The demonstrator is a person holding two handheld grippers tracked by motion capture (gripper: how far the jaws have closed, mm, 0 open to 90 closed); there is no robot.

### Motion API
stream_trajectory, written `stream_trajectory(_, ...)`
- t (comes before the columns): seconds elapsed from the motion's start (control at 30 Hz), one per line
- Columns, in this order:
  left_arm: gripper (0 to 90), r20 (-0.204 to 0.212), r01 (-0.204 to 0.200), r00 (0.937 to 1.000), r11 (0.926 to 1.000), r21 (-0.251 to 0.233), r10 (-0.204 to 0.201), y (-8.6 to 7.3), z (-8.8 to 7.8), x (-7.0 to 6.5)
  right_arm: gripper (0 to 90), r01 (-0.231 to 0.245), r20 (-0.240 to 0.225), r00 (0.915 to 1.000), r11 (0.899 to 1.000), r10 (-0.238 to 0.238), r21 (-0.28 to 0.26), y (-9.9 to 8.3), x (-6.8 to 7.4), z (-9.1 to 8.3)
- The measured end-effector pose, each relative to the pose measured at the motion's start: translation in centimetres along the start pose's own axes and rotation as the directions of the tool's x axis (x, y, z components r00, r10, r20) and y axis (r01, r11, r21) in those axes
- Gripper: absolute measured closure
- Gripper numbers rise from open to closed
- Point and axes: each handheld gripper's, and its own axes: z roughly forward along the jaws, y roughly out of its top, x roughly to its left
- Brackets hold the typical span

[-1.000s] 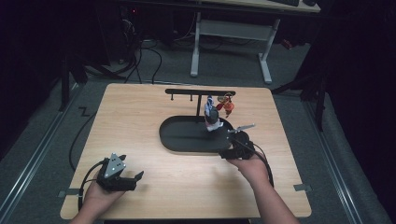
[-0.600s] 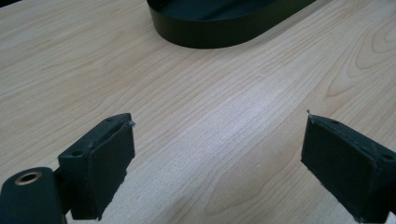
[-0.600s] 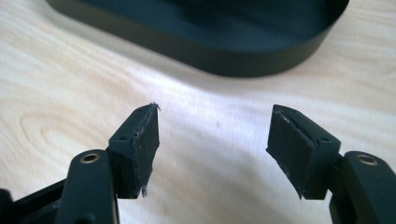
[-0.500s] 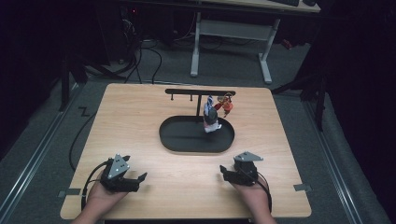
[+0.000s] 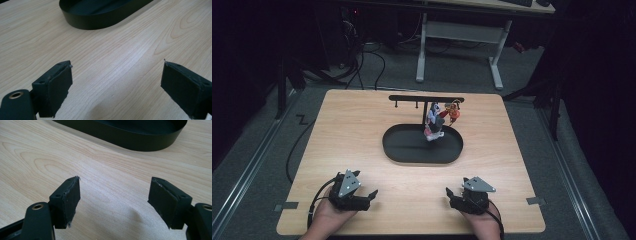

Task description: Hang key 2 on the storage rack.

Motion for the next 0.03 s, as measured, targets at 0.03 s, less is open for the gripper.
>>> stream_trajectory(0.03,10.6,-0.002,0.002,1.0,1.0,0.003,-0.002,-0.09,-0.1,0.13,25.5,0.001,0.003,1.0,1.0,-0.001,0.0,0.04,0.01,0.06)
